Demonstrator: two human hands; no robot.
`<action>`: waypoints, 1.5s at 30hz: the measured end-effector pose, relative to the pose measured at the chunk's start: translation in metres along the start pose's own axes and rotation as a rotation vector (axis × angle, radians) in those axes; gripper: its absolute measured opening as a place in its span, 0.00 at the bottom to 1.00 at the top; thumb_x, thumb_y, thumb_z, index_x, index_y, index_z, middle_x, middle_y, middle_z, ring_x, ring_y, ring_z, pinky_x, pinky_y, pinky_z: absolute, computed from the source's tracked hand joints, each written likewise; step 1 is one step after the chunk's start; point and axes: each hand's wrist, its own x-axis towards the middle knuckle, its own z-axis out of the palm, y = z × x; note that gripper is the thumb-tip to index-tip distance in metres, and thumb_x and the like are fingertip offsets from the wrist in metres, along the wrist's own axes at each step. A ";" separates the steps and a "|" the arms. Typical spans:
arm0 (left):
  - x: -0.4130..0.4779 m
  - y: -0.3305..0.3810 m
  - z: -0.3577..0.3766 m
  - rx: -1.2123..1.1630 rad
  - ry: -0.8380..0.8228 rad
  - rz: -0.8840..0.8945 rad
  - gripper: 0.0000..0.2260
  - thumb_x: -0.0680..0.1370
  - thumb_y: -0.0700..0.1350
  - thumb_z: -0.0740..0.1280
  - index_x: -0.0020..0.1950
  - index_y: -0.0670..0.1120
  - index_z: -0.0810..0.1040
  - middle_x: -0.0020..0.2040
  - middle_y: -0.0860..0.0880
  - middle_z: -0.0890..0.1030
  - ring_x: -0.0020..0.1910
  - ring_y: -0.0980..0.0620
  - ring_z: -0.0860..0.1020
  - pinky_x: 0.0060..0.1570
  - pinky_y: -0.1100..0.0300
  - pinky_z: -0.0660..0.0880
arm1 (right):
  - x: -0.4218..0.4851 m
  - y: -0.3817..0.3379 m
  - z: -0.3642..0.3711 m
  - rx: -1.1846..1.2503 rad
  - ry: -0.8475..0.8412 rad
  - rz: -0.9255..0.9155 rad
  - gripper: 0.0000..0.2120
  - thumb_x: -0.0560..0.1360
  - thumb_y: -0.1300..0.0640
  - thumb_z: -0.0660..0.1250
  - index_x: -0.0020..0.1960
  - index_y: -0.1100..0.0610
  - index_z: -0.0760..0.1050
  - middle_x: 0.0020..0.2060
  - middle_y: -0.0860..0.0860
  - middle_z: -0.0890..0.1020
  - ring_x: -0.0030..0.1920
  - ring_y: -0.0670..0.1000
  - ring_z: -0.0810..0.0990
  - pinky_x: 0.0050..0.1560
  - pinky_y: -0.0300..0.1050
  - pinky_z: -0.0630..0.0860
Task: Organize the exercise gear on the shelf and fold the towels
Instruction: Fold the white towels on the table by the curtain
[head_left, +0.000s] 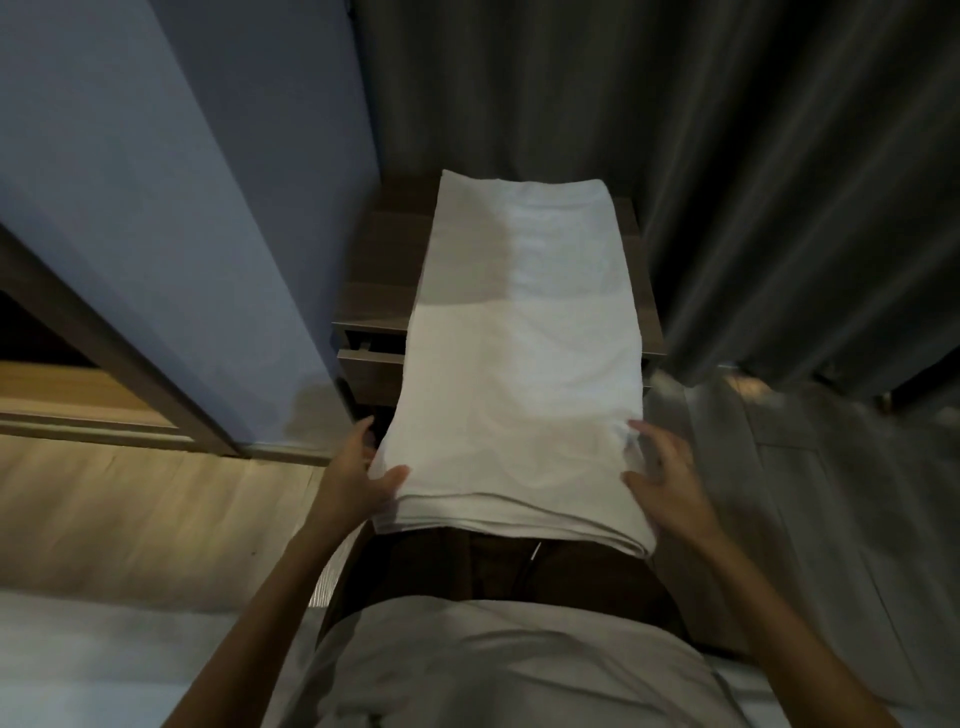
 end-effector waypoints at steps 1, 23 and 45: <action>-0.004 0.001 -0.004 0.110 0.060 0.190 0.29 0.72 0.44 0.74 0.71 0.42 0.68 0.62 0.39 0.74 0.55 0.42 0.75 0.51 0.52 0.73 | -0.005 -0.003 -0.003 -0.089 -0.030 -0.124 0.23 0.73 0.60 0.71 0.64 0.44 0.72 0.69 0.48 0.65 0.70 0.51 0.62 0.67 0.53 0.63; -0.027 0.038 0.027 0.582 -0.298 0.590 0.21 0.78 0.47 0.63 0.71 0.58 0.68 0.70 0.55 0.70 0.67 0.54 0.69 0.66 0.61 0.63 | -0.031 -0.051 0.011 -0.650 -0.375 -0.528 0.24 0.76 0.57 0.64 0.71 0.46 0.68 0.64 0.48 0.76 0.59 0.50 0.76 0.58 0.46 0.73; 0.167 0.136 -0.048 -0.236 0.100 0.122 0.16 0.76 0.47 0.70 0.61 0.42 0.75 0.52 0.49 0.76 0.50 0.50 0.75 0.48 0.58 0.70 | 0.138 -0.118 -0.075 0.123 0.286 -0.211 0.10 0.74 0.56 0.70 0.55 0.55 0.77 0.48 0.49 0.82 0.49 0.50 0.80 0.49 0.46 0.76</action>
